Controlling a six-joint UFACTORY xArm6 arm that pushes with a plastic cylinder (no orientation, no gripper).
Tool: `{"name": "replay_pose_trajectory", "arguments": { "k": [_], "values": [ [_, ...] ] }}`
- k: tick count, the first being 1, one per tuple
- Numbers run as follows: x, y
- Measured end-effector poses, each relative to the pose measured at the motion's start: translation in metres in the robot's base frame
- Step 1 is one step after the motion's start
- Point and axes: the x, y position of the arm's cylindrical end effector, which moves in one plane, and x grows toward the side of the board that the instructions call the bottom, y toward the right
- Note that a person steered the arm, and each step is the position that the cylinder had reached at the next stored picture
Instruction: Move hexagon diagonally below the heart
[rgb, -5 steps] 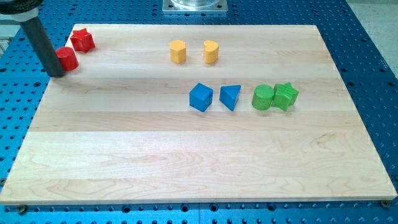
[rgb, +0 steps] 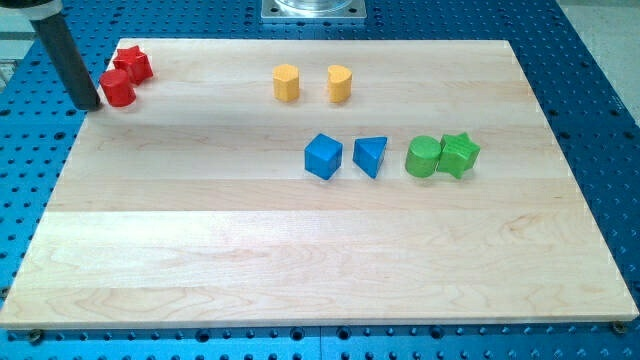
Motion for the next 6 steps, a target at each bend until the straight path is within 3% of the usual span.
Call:
{"name": "replay_pose_trajectory", "arguments": {
  "k": [1, 2, 3, 4, 6],
  "values": [
    [0.054, 0.019],
    [0.045, 0.093],
    [-0.001, 0.136],
    [-0.056, 0.143],
    [-0.07, 0.284]
  ]
}}
